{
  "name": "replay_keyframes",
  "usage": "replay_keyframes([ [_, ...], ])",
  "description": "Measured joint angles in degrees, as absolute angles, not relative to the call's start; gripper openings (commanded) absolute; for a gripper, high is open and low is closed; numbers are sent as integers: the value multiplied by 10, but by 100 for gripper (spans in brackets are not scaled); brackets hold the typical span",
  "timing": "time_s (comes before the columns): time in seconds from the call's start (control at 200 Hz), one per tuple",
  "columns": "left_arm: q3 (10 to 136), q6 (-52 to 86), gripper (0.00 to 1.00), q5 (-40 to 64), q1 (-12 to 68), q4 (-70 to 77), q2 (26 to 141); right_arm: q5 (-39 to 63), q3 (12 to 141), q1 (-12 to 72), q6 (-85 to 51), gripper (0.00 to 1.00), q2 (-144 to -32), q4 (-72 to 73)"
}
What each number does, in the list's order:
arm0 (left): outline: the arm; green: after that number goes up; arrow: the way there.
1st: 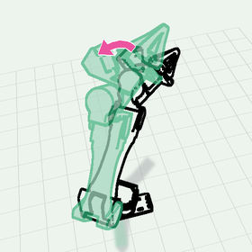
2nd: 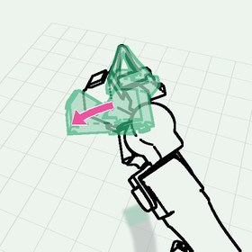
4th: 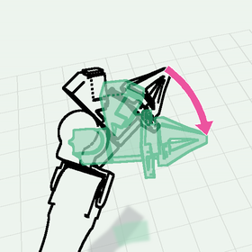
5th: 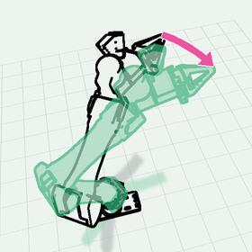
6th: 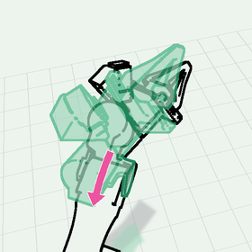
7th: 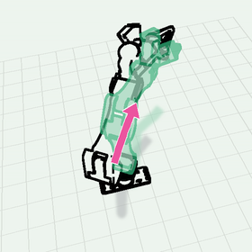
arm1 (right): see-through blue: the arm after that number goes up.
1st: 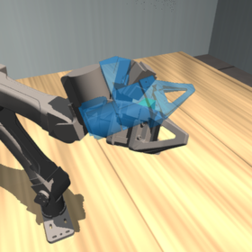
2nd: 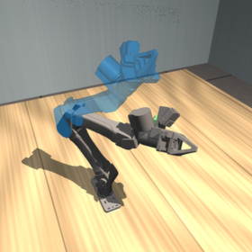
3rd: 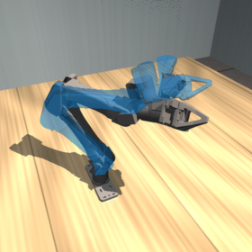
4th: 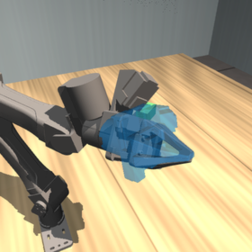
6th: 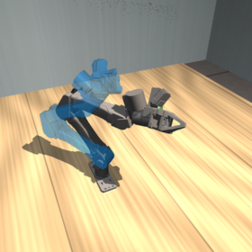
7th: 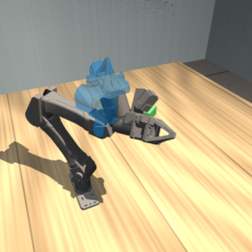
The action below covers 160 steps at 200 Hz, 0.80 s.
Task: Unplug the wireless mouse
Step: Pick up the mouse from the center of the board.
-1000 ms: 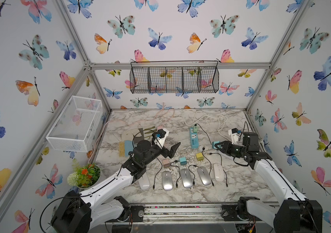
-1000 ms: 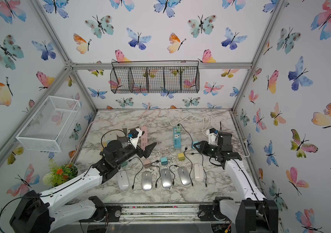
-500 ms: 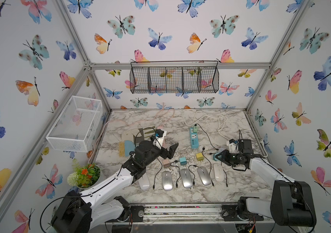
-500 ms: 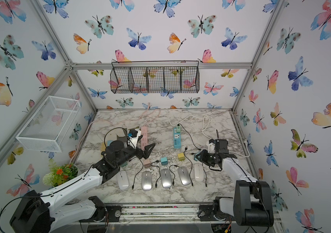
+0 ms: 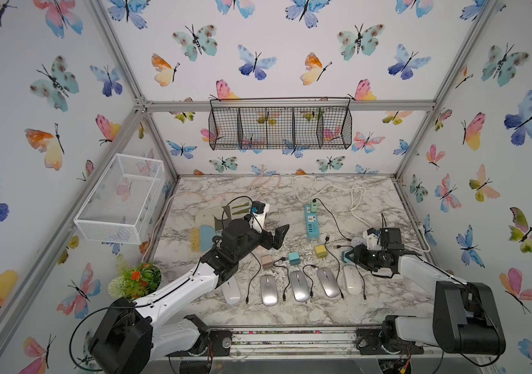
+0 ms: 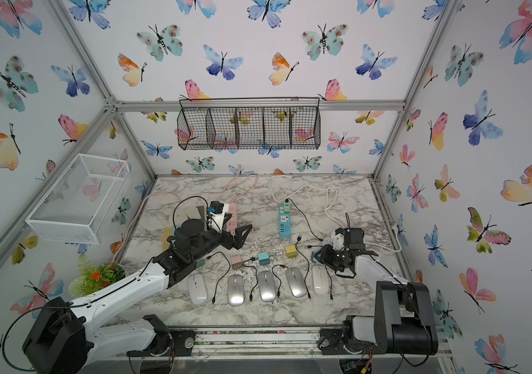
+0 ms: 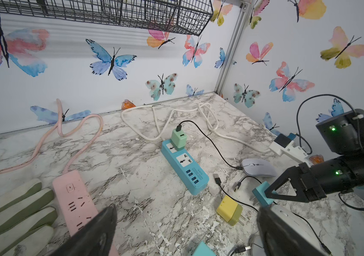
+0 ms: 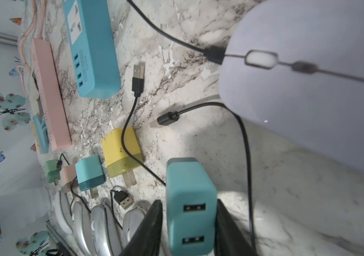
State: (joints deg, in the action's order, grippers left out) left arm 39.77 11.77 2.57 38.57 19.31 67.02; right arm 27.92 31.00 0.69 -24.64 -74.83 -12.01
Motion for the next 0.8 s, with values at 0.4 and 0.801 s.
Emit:
replay_keyframes([
  [0.4,448,155,98,26,378,120,699,154,343,7,-234,63,-696,-152],
  [0.801,454,166,98,102,349,99,702,21,556,7,-133,98,-892,-295],
])
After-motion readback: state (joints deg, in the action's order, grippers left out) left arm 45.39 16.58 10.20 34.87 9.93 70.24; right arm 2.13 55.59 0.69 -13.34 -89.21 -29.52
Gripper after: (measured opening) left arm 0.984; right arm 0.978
